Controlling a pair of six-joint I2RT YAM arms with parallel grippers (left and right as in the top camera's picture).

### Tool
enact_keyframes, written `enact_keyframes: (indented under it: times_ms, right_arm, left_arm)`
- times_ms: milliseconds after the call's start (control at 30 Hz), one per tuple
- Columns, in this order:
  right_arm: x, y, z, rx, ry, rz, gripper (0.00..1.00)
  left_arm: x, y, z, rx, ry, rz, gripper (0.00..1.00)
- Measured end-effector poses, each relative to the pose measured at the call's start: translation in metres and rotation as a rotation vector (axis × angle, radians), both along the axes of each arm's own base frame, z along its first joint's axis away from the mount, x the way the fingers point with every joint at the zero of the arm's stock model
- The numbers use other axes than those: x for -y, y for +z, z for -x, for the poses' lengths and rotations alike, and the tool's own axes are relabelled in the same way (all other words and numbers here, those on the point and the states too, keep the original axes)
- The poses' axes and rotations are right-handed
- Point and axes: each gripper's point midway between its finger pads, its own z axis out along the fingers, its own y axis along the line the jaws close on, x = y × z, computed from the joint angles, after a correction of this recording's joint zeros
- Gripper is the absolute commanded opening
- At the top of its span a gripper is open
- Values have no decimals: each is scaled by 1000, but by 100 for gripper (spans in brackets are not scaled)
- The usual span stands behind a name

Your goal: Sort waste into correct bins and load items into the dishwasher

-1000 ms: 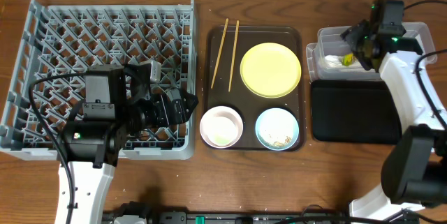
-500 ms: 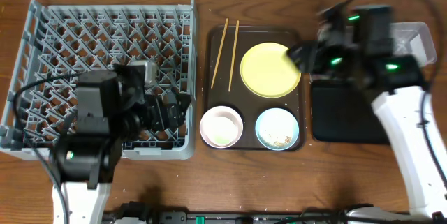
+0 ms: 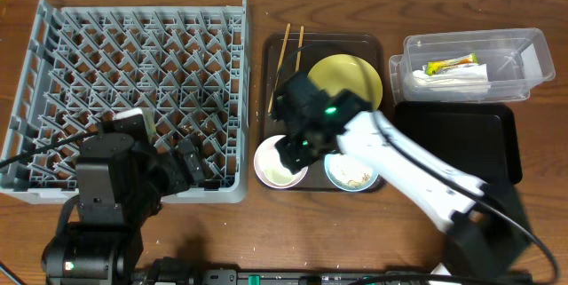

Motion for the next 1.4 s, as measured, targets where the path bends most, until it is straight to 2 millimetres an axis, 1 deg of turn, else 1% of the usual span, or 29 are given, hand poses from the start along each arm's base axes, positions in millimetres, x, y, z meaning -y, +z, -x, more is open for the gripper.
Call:
enact_keyframes:
  times_ms: [33,67,100,133,200,267,367,433,467,533,567,600,700,767,867,933,1067,1200,1267,1300,1400]
  right_arm:
    - [0,-8,-1,-4,-8,25,40]
    - [0,-18,-2,-9,-15,50,31]
    - [1,-25,-3,-10,-23,70,23]
    - [2,-32,-5,-13,-35,85,19]
    - [4,-39,-8,-16,-64,107,13]
    - [7,-41,-11,-15,-85,117,1]
    - [11,-38,-14,-12,-107,120,1]
    - [17,-31,-17,-12,-123,107,1]
    - [20,-25,-20,-4,-134,95,1]
    - [26,-3,-30,20,-150,29,1]
    - [28,7,-33,31,-155,-4,1]
    - [31,23,-39,54,-163,-58,1]
    - [41,74,-56,129,-172,-242,1]
    - [48,108,-63,172,-156,-376,1]
    - [54,152,-62,206,-75,-582,1]
    - [49,174,-53,202,11,-710,1]
    - [34,207,-26,163,201,-933,1]
    - [24,231,-6,156,346,-1074,1]
    - [20,236,-1,164,387,-1102,1]
    - [17,239,2,173,412,-1113,1]
    - [8,244,9,186,468,-1137,1]
  left_arm:
    - [0,-2,2,-14,0,0,98]
    - [0,-4,4,-23,1,-1,98]
    - [0,-5,5,-29,2,0,98]
    - [0,-6,6,-36,3,1,98]
    - [0,-8,7,-45,4,3,98]
    - [1,-8,7,-45,0,9,99]
    - [8,-5,7,-39,-25,44,94]
    - [17,0,3,-12,-60,83,91]
    - [21,3,1,1,-75,97,91]
    - [33,14,-4,46,-129,144,92]
    - [37,18,-5,63,-149,162,94]
    - [43,23,-7,81,-177,185,96]
    - [63,40,-10,131,-268,279,97]
    - [78,51,-11,156,-340,348,97]
    - [99,65,-11,170,-456,453,97]
    - [111,70,-10,161,-525,513,97]
    - [130,77,-7,127,-659,626,97]
    - [142,79,-2,75,-760,722,96]
    - [146,81,1,55,-801,763,95]
    - [148,83,3,54,-828,781,93]
    - [154,93,11,66,-911,819,91]
